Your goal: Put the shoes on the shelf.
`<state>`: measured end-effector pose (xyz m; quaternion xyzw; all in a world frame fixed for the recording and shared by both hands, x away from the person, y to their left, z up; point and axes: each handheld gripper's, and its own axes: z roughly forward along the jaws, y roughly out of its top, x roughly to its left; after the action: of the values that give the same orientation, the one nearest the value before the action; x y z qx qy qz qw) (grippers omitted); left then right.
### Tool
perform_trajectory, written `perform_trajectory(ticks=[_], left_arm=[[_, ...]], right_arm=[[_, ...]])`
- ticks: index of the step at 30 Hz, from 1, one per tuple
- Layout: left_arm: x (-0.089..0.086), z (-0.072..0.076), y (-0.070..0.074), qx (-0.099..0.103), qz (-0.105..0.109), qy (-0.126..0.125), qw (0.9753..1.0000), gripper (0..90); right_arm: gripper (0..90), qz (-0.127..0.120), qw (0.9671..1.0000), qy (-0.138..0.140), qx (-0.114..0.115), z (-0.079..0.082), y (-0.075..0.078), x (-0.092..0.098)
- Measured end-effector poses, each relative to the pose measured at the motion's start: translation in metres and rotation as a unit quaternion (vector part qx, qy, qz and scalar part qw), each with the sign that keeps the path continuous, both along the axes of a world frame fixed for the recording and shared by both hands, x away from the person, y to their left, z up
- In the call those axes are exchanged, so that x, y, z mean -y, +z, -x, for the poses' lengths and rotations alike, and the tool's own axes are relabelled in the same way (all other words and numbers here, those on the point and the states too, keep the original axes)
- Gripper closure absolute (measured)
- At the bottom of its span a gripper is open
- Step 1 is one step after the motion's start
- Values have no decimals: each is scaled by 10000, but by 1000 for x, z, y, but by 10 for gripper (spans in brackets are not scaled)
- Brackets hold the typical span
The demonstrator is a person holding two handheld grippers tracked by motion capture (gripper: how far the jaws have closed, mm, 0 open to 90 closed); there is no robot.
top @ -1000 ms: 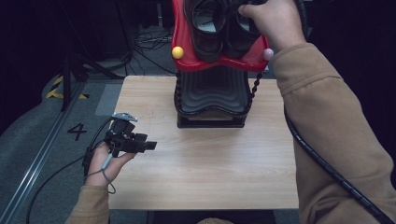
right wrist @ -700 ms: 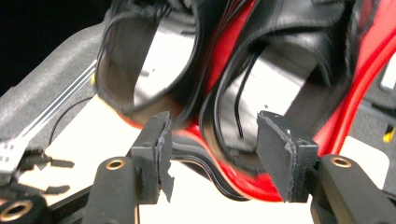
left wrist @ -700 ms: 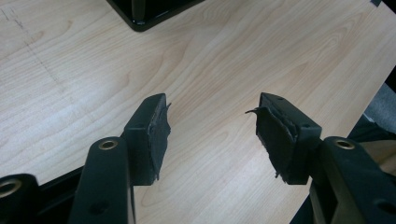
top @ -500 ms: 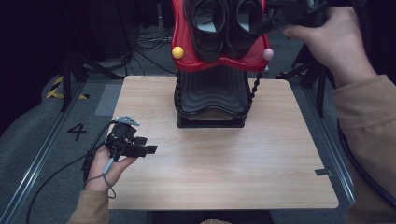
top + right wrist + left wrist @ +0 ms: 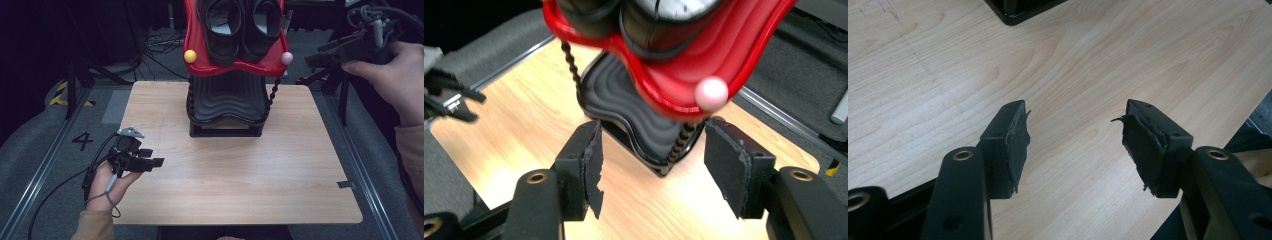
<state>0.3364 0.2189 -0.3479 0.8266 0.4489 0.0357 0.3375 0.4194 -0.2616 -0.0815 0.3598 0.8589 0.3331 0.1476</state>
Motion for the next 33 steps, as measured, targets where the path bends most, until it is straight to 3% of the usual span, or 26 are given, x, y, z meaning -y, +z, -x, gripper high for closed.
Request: perform_trajectory(ticks=[6,13,20,33], left_arm=[[1,-4,-5,-64,-2,13,10000,437],[6,-4,-5,-51,-40,-23,10000,437],[9,-3,-8,-163,-72,52,9998,440],[12,-5,-13,-195,-152,26,9997,440]], right_arm=[[421,-5,9999,76,-117,7,-32,9],[423,123,9993,172,-293,11,-76,16],[436,275,9980,262,-497,17,-119,25],[429,320,9951,583,-737,16,-193,36]])
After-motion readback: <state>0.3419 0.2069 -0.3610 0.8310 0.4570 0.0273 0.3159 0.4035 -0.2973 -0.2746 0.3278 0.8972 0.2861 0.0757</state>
